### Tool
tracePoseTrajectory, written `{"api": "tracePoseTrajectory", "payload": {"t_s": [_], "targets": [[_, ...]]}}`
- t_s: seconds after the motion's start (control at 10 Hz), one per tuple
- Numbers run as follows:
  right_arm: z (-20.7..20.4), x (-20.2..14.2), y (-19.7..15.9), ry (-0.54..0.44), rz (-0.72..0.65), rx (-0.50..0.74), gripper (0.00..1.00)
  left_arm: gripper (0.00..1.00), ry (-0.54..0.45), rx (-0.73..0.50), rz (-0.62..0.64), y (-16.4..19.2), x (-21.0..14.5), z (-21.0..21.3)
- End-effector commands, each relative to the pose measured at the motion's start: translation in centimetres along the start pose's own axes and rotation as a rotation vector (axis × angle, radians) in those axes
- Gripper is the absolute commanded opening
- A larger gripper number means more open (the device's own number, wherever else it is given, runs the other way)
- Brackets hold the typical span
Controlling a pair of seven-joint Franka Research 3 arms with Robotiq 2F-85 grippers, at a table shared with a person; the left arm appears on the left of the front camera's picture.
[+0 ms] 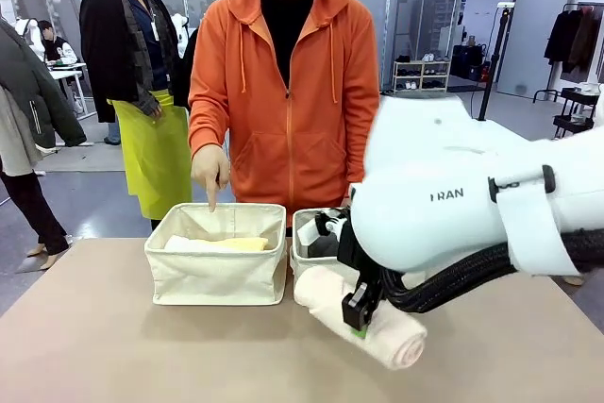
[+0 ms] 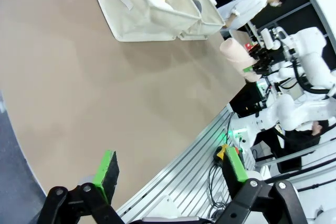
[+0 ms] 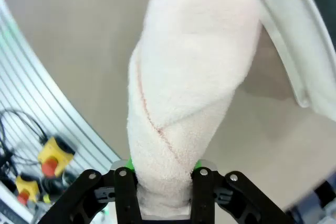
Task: Divide the towels into two baskets.
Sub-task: Pick up one hotel-folded towel from the bottom of the table and place it in the Fabric basket indicated by the person.
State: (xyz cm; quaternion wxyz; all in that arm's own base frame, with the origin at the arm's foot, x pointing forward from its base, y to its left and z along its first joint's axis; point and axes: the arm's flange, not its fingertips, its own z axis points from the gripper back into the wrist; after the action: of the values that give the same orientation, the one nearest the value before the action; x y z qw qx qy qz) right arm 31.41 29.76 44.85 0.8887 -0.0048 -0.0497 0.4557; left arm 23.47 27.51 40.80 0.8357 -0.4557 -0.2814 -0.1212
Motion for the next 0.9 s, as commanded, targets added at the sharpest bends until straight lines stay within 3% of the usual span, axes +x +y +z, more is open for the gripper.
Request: {"api": "tracePoseTrajectory", "payload": {"t_s": [0.0, 0.2, 0.4, 0.6, 0.8], "targets": [[2.4, 3.2, -0.6, 0.020, 0.222, -0.049, 0.36, 1.00, -0.007, 0.002, -0.007, -0.3, 0.0, 0.3], [4.2, 6.6, -1.0, -0.067, 0.450, -0.108, 0.36, 1.00, -0.007, 0.002, -0.007, -0.3, 0.0, 0.3], [5.2, 10.1, -0.8, -0.083, 0.608, -0.119, 0.36, 1.00, -0.007, 0.002, -0.007, -0.3, 0.0, 0.3], [4.9, 13.6, 0.2, -0.067, 0.673, -0.134, 0.36, 1.00, -0.007, 0.002, -0.007, -0.3, 0.0, 0.3], [4.5, 13.0, 0.9, -0.115, 0.639, -0.104, 0.36, 1.00, -0.007, 0.002, -0.007, -0.3, 0.0, 0.3]]}}
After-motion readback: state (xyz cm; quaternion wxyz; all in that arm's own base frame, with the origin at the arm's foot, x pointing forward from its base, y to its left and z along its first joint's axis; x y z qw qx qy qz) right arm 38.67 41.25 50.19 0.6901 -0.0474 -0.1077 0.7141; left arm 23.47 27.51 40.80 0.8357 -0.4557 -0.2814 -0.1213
